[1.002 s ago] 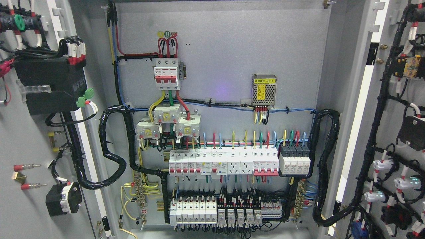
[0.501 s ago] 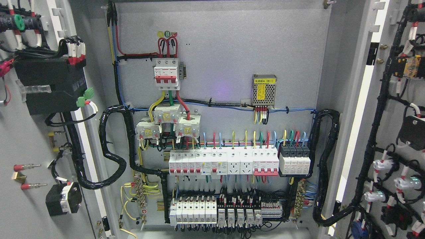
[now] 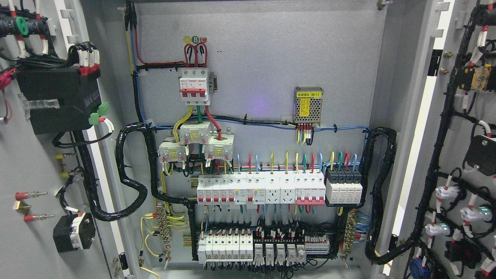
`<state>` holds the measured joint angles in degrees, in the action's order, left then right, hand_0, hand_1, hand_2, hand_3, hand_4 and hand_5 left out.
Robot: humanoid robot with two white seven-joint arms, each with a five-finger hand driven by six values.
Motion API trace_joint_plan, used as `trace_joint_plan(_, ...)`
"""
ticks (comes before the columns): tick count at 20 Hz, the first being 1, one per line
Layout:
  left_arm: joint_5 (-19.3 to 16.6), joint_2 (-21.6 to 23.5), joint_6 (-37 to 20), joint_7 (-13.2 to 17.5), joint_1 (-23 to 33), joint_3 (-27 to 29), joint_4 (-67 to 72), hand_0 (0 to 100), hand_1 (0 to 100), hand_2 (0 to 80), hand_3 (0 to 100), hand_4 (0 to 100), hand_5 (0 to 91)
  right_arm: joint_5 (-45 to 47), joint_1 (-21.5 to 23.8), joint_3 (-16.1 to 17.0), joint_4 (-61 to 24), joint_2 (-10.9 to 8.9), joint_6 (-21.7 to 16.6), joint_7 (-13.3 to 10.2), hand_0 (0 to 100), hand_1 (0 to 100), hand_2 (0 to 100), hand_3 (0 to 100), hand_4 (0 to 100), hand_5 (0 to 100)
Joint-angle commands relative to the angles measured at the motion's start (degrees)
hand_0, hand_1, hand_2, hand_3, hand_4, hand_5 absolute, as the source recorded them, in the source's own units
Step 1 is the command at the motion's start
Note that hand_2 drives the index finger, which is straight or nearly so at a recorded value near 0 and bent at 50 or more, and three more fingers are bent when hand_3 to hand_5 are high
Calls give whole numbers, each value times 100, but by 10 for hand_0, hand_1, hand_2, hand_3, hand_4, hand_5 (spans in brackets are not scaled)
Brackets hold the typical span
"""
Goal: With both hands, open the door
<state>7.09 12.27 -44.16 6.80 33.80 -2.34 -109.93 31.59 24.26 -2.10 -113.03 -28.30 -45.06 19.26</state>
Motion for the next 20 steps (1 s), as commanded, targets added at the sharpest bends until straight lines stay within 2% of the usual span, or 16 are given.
trace_joint_plan(1, 196, 21, -1050, -3, -373, 32, -64, 0, 0, 0, 0, 31, 0, 278, 44, 535, 62, 0, -345, 8, 107, 0, 0, 0, 0, 0)
trace_joint_plan(7, 275, 38, -1639, -11, -400, 5, -108, 0, 0, 0, 0, 31, 0, 471, 53, 623, 53, -35, -363, 34, 107, 0, 0, 0, 0, 0)
trace_joint_plan(17, 574, 161, -1833, -12, -418, 40, -117, 0, 0, 0, 0, 31, 0, 752, 44, 693, 158, -211, -372, 52, 107, 0, 0, 0, 0, 0)
trace_joint_plan(20, 635, 188, -2051, -12, -391, 49, -117, 0, 0, 0, 0, 31, 0, 761, 0, 720, 281, -220, -372, 52, 107, 0, 0, 0, 0, 0)
